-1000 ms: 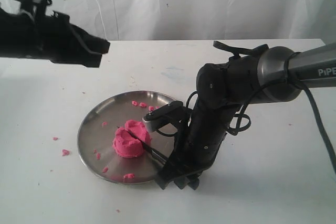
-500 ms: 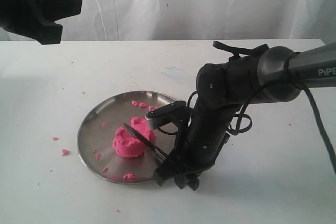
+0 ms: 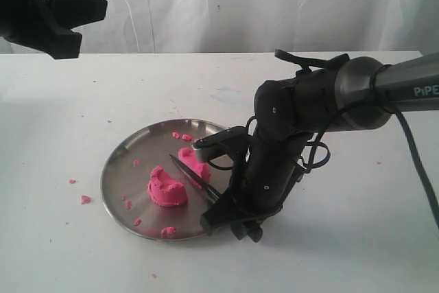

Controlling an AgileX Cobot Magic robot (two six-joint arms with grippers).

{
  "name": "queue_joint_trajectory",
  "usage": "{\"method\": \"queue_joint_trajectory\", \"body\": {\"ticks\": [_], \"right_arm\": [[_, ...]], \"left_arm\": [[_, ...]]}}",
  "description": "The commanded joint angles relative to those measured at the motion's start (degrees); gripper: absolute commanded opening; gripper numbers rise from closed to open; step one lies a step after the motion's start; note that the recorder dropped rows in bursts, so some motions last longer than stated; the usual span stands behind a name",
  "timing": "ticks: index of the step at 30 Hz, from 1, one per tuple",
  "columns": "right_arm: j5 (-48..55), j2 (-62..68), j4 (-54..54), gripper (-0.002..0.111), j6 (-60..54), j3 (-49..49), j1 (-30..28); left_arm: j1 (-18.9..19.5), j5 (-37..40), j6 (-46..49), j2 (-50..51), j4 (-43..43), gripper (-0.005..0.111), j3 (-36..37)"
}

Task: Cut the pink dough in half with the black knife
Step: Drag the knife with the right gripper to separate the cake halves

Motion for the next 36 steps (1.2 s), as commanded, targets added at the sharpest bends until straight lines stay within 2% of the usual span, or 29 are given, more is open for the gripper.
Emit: {"method": "queue_joint_trajectory", "body": {"ticks": [1,6,15,36], "right_arm": [[0.3,-0.1,-4.1,0.0,3.5,-0.4,0.1],[-0.4,-0.1,-2.5,0.0,3.3,-0.4,0.4],[-0.2,-0.1,4.5,0.0,-4.4,-0.4,3.3],[-1.4,-0.1,4.6,0.0,-5.6,-0.4,4.6]], "left_arm": [[-0.1,0.8,-0.6,-0.5,-0.1,0.0,-0.1],[-0.1,0.8,-1.2,-0.5,-0.1,0.0,-0.1],[-0.1,0.8,-1.2,-0.5,-0.1,0.0,-0.1],[-0.1,0.8,-2.0,-0.5,-0.1,0.0,-0.1]]}}
